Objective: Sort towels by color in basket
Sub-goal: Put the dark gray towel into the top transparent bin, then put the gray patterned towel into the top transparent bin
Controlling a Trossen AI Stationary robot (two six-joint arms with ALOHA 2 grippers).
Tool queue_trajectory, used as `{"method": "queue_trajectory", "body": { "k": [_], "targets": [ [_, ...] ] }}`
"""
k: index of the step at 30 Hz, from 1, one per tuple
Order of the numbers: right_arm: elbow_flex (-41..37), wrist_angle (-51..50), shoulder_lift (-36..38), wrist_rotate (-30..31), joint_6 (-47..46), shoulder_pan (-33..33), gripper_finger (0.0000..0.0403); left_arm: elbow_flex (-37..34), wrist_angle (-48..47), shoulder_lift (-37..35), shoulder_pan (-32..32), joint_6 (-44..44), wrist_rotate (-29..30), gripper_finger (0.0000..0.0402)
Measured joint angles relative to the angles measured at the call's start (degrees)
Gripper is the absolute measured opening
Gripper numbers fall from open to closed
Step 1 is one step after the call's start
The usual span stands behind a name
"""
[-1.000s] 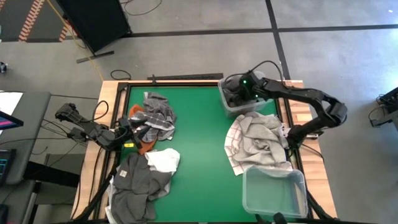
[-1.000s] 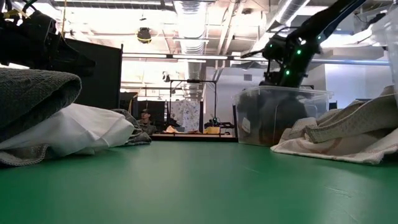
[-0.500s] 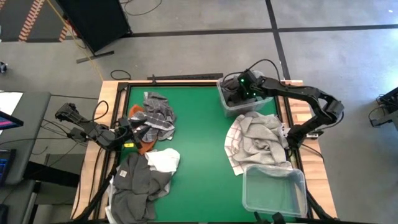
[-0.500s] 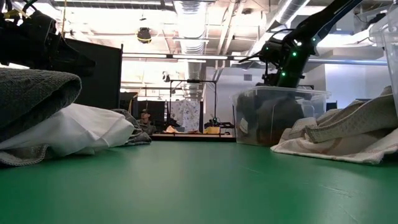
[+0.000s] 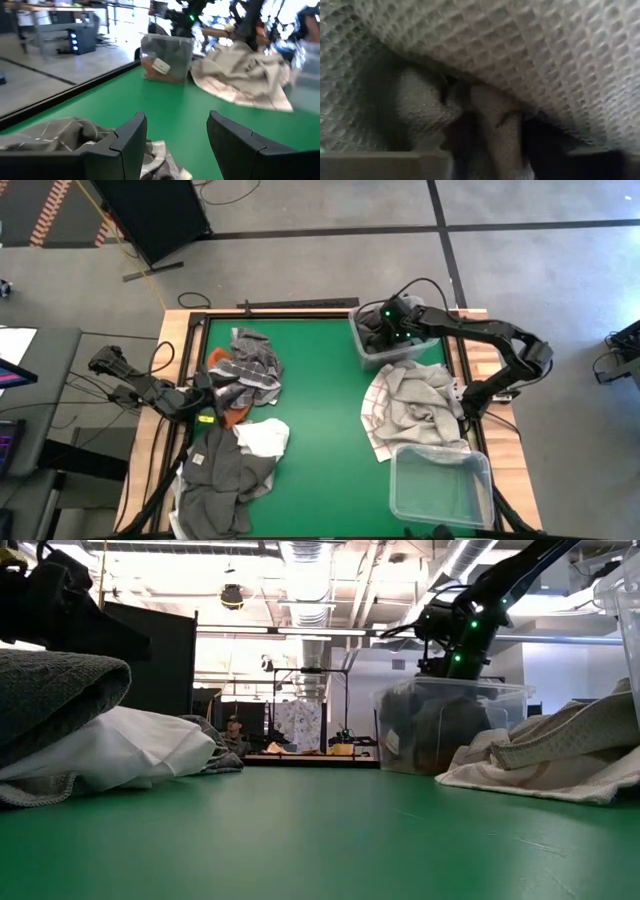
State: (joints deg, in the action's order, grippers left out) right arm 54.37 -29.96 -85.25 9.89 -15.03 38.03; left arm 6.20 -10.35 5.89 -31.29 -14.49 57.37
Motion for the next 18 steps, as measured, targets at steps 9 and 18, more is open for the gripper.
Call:
{"method": "queue_trajectory", "body": {
  "k": [9,18],
  "targets": [
    [0.1,-0.1,5.9,-0.1,0.3,-3.7,0.0266,4.0,-4.1,6.9,0.1,0.7,-3.2,0.0198],
    [0.1,-0.2,15.7,-0.1,0.0,-7.7,0.0266,8.9,-4.0,20.1,5.0,0.3,-5.6,0.0198]
  ]
}}
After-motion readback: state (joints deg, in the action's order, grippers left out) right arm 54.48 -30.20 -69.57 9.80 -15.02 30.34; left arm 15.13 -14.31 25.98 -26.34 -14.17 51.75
